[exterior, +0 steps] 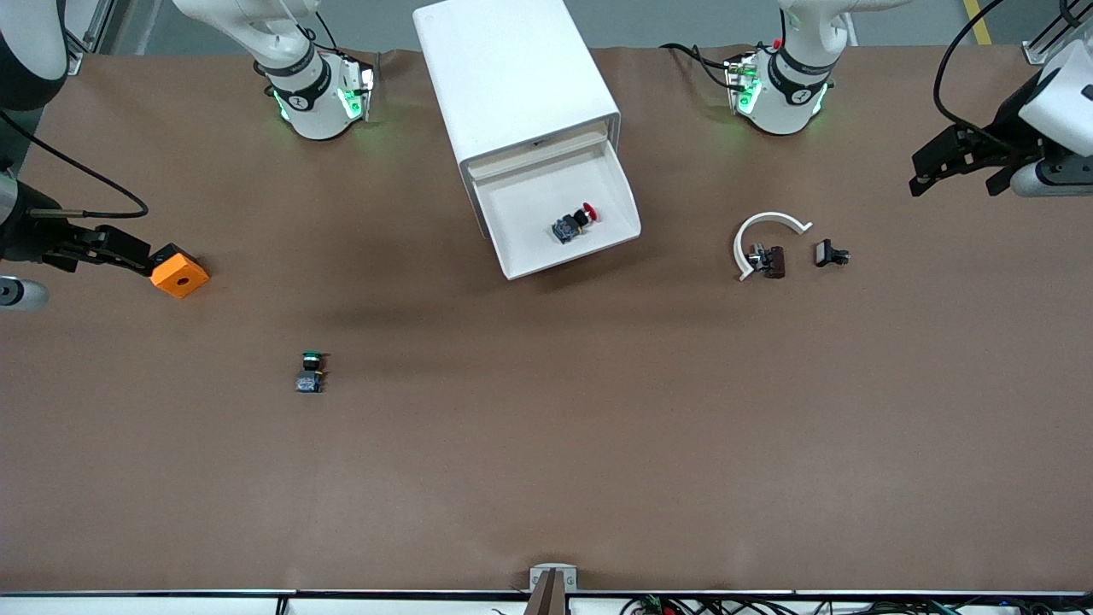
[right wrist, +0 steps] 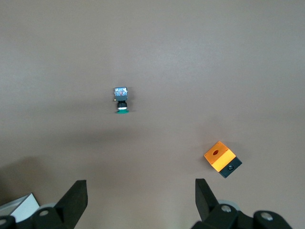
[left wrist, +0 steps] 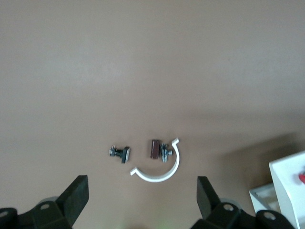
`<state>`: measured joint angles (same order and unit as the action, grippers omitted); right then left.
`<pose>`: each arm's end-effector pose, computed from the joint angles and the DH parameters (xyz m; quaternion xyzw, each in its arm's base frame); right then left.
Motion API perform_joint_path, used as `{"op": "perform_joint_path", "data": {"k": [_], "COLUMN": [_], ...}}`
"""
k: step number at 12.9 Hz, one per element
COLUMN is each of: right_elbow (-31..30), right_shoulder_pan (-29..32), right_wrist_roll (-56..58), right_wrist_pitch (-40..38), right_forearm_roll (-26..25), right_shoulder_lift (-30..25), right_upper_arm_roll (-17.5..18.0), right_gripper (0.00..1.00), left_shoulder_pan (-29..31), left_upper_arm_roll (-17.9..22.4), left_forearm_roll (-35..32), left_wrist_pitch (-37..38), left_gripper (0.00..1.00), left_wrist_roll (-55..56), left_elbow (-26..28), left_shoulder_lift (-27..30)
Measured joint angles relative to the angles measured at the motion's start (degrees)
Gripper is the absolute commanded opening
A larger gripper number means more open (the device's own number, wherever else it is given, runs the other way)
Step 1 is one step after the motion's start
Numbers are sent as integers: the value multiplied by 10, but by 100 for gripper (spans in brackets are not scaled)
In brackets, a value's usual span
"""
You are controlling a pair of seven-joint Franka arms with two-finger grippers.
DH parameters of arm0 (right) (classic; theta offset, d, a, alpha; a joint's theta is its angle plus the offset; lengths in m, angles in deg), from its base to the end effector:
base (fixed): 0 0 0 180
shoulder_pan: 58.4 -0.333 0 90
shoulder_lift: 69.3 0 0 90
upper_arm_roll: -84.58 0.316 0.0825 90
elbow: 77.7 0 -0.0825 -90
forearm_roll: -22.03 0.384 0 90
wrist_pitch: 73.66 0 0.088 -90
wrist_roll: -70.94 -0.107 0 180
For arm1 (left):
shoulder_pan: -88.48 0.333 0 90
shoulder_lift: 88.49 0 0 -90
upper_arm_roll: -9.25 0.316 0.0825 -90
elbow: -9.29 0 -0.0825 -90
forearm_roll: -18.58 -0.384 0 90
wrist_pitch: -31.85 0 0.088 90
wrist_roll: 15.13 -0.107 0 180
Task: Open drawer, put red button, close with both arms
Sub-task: 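Reach the left gripper to the front of the open drawer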
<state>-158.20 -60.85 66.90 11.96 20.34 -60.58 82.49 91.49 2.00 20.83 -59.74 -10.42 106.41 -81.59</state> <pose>0.5934 0.0022 0.6084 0.9988 -0.0326 -0.0307 0.0187 0.5171 -0.0465 0.6323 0.9999 0.0048 0.0105 0.0129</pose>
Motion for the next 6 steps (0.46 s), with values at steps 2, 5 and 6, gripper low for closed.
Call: {"op": "perform_joint_path", "data": {"k": [2, 5, 6], "right_elbow": [-3, -19, -25], "right_shoulder_pan": [1, 0, -2], "right_wrist_roll": [0, 4, 4], "right_wrist_pitch": [-7, -9, -9], "right_forearm_roll": [13, 19, 19], "right_shoulder_lift": [-9, -35, -46], "right_upper_arm_roll": [-17, -33, -33], "right_gripper": [100, 100, 100], "left_shoulder_pan": [-7, -20, -23], "left_upper_arm_roll": [-5, -45, -63], "left_forearm_roll": [0, 0, 0], "left_wrist_pitch": [-49, -122, -141], "left_gripper": [100, 100, 100], "left_wrist_roll": [21, 111, 141], "left_elbow": [9, 12, 12], "left_shoulder_lift": [-30, -99, -121]}}
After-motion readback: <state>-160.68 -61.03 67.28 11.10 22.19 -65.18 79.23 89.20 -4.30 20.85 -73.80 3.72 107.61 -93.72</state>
